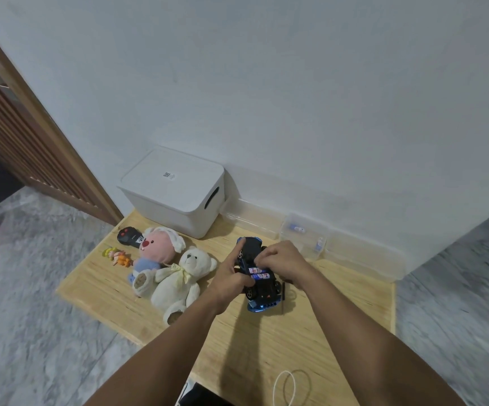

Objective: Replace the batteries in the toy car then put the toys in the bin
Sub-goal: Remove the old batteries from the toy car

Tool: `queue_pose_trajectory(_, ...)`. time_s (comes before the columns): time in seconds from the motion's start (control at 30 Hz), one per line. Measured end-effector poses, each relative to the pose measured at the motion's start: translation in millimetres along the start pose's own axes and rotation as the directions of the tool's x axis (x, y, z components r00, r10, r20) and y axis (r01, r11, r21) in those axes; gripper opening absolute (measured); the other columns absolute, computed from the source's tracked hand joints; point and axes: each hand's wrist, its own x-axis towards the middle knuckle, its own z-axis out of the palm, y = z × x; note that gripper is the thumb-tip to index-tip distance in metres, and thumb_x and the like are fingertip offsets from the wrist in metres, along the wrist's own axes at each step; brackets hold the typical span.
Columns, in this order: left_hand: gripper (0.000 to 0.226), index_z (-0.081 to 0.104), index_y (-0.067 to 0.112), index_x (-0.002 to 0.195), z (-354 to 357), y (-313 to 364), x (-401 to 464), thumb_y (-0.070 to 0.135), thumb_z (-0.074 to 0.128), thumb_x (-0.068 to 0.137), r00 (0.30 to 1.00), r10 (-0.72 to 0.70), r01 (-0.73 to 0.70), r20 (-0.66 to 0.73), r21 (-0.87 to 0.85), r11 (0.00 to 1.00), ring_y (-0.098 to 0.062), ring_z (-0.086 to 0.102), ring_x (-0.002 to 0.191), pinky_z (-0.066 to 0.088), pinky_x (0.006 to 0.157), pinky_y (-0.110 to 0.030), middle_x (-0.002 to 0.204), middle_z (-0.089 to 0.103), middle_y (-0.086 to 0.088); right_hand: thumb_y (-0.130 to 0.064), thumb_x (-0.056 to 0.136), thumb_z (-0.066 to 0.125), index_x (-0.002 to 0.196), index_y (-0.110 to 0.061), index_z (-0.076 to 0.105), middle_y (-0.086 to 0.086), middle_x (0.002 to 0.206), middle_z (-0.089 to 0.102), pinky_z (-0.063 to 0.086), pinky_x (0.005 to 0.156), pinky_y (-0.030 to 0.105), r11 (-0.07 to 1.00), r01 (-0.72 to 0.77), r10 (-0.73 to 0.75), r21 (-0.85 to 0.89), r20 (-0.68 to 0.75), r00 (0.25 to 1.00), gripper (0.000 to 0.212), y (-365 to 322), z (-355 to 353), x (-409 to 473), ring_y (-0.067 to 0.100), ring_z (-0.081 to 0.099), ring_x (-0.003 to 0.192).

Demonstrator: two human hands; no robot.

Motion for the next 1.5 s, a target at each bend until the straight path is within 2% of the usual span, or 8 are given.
queue_pose_trajectory(0.1, 0.099, 0.031, 0.036, 0.15, 0, 1, -1, -0.02, 0.052, 0.071, 1.0, 0.022, -0.023, 0.007, 0.065, 0.998, -0.02, 0.06, 0.086, 0.054, 0.077, -0.039, 0.105, 0.063, -0.005, -0.005, 0.067, 0.072, 0.074, -0.012, 0.08, 0.006, 0.08, 0.076, 0.057, 0.078, 0.035, 0.991, 0.043, -0.035, -0.123, 0.065, 0.997, 0.013, -3, 0, 2, 0.016, 0.066, 0.079)
queue_pose_trajectory(0.33, 0.095, 0.025, 0.028, 0.152, 6, 8, -9, -0.021, 0.052, 0.075, 0.996, 0.076, -0.082, 0.044, 0.166, 0.983, -0.009, 0.06, 0.079, 0.049, 0.062, -0.019, 0.097, 0.063, 0.002, -0.024, 0.052, 0.077, 0.089, -0.008, 0.075, 0.007, 0.083, 0.073, 0.054, 0.059, 0.03, 0.916, -0.045, 0.068, -0.398, 0.043, 0.997, 0.04, -19, 3, 11, 0.021, 0.07, 0.079)
queue_pose_trajectory(0.5, 0.093, 0.023, 0.025, 0.153, 10, 13, -10, -0.021, 0.049, 0.076, 0.992, 0.108, -0.118, 0.057, 0.217, 0.969, -0.006, 0.058, 0.076, 0.051, 0.068, -0.022, 0.092, 0.063, 0.003, -0.024, 0.055, 0.075, 0.075, -0.01, 0.059, 0.002, 0.069, 0.061, 0.041, 0.048, 0.024, 0.875, -0.077, 0.077, -0.479, -0.019, 0.997, 0.03, -30, 3, 7, 0.018, 0.059, 0.061)
queue_pose_trajectory(0.73, 0.096, 0.02, 0.027, 0.153, 13, 14, -9, -0.022, 0.048, 0.075, 0.992, 0.105, -0.117, 0.067, 0.22, 0.968, -0.015, 0.056, 0.085, 0.049, 0.072, -0.032, 0.096, 0.064, -0.003, -0.029, 0.057, 0.074, 0.082, -0.015, 0.053, 0.002, 0.078, 0.063, 0.053, 0.062, 0.03, 0.844, -0.076, 0.062, -0.531, -0.045, 0.997, 0.036, -34, 7, 5, 0.019, 0.064, 0.072)
queue_pose_trajectory(0.9, 0.097, 0.025, 0.029, 0.153, 8, 12, -3, -0.02, 0.049, 0.072, 0.999, 0.045, -0.049, 0.027, 0.155, 0.987, -0.018, 0.057, 0.083, 0.048, 0.073, -0.036, 0.094, 0.063, 0.0, -0.033, 0.055, 0.067, 0.084, -0.016, 0.07, 0.0, 0.076, 0.067, 0.055, 0.06, 0.03, 0.819, 0.033, -0.027, -0.573, 0.019, 0.999, 0.034, -30, 5, 6, 0.019, 0.065, 0.07)
queue_pose_trajectory(1.17, 0.09, 0.033, 0.038, 0.148, 2, 18, 2, -0.017, 0.048, 0.079, 1.0, -0.011, 0.012, -0.01, 0.039, 0.999, -0.021, 0.059, 0.088, 0.054, 0.082, -0.045, 0.1, 0.062, -0.004, -0.018, 0.08, 0.073, 0.085, -0.028, 0.074, -0.005, 0.081, 0.065, 0.055, 0.079, 0.035, 0.819, 0.29, -0.239, -0.494, 0.165, 0.957, 0.011, -14, -8, 8, 0.017, 0.063, 0.083)
queue_pose_trajectory(1.3, 0.084, 0.035, 0.038, 0.147, 0, 19, 2, -0.015, 0.044, 0.083, 0.999, -0.018, 0.018, -0.045, -0.009, 1.0, -0.023, 0.059, 0.093, 0.055, 0.082, -0.047, 0.102, 0.062, -0.003, -0.017, 0.086, 0.068, 0.086, -0.024, 0.068, -0.005, 0.093, 0.065, 0.047, 0.08, 0.028, 0.92, 0.296, -0.273, -0.256, 0.121, 0.954, 0.007, -7, -12, 9, 0.014, 0.061, 0.091)
queue_pose_trajectory(1.5, 0.07, 0.038, 0.04, 0.144, -1, 22, 1, -0.008, 0.038, 0.093, 0.994, 0.01, -0.018, -0.108, -0.071, 0.997, -0.017, 0.063, 0.091, 0.057, 0.071, -0.042, 0.115, 0.064, 0.005, -0.008, 0.093, 0.046, 0.105, -0.011, 0.061, 0.008, 0.079, 0.066, 0.028, 0.045, 0.021, 0.963, 0.002, -0.017, 0.269, 0.052, 0.998, 0.019, -6, -23, 2, 0.012, 0.042, 0.057)
